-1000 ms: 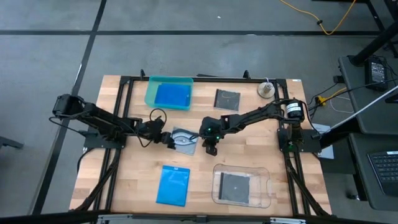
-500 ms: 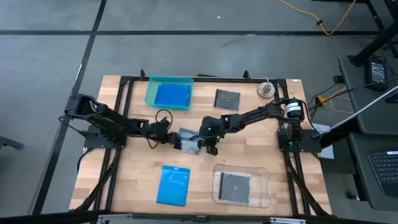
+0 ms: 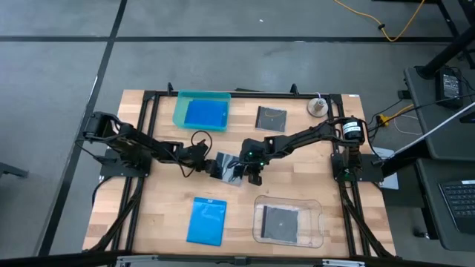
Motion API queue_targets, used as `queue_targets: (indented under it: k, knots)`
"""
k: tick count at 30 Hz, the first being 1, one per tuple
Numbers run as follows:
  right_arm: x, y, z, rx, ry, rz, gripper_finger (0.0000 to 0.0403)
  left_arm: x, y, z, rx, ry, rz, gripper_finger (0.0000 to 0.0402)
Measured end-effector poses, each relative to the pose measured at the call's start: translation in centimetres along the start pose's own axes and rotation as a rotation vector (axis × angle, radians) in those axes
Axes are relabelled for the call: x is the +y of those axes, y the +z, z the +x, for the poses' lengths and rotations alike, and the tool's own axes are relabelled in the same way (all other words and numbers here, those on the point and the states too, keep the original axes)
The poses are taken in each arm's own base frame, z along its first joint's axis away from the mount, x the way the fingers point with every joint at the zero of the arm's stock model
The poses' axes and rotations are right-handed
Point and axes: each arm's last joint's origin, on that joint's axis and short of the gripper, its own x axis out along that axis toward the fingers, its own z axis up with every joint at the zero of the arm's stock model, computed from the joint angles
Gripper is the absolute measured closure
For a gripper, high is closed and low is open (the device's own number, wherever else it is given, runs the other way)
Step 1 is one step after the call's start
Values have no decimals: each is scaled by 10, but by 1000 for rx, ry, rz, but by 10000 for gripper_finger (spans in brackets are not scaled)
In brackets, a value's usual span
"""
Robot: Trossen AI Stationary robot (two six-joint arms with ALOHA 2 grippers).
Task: Pick & place jewel cases by type
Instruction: Put the bottom black CD case into the transparent bin
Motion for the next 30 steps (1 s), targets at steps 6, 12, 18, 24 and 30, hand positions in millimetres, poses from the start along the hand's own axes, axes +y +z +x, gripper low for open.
queue_targets:
  k: [6, 12, 18, 24, 30]
  knots:
    - [0, -1, 0, 13, 0, 8, 394, 2, 0, 0, 5, 23, -8, 180]
    - [0, -3, 0, 38, -3, 16, 394, 6, -2, -1, 22, 82, -8, 180]
    - [-1, -5, -1, 57, -4, 22, 394, 8, -3, -2, 32, 103, -7, 181]
    - [-1, -5, -1, 68, -3, 17, 394, 8, -3, -2, 26, 106, -6, 181]
    - [1, -6, 0, 76, 0, -14, 394, 7, -2, -2, 18, 83, -4, 181]
